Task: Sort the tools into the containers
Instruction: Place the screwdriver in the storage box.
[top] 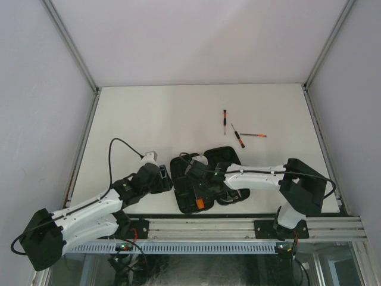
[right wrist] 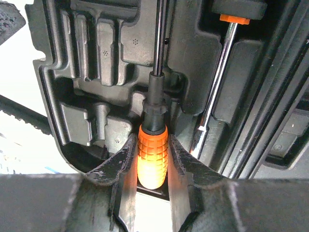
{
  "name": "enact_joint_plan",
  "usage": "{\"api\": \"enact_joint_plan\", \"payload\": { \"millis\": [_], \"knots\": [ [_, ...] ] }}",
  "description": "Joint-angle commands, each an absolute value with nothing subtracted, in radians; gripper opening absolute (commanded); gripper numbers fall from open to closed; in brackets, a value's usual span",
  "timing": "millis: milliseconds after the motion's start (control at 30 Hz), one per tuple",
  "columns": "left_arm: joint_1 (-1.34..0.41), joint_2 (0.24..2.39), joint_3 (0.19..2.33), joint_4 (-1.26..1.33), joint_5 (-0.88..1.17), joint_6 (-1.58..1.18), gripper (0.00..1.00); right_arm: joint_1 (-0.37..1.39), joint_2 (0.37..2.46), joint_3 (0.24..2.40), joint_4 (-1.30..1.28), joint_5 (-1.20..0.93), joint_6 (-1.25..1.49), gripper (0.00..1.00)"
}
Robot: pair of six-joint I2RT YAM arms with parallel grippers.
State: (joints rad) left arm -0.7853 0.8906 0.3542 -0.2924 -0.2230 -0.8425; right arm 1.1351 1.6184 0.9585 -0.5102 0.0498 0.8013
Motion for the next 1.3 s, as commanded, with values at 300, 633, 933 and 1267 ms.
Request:
{"api": "enact_joint_plan", "payload": {
  "millis": [300,633,933,1267],
  "knots": [
    [-0.787,0.874,0.393,-0.255,-0.227,-0.825,0.63,1.149,1.615,0.994,-0.517,0.04,0.815,0.32],
    [-0.786,0.818,0.407,-0.307,-0.279,-0.804,0.64,1.154,1.536,0.995,-0.515,0.073,0.81,0.43],
    [-0.779,0.81,0.457,-0.351,-0.312,-0.764,0.64,1.162,1.473,0.994,-0.529,0.103,0.807,0.47],
    [-0.778,0.81,0.476,-0.365,-0.322,-0.747,0.64,1.173,1.496,0.995,-0.518,0.111,0.794,0.31]
  ]
}}
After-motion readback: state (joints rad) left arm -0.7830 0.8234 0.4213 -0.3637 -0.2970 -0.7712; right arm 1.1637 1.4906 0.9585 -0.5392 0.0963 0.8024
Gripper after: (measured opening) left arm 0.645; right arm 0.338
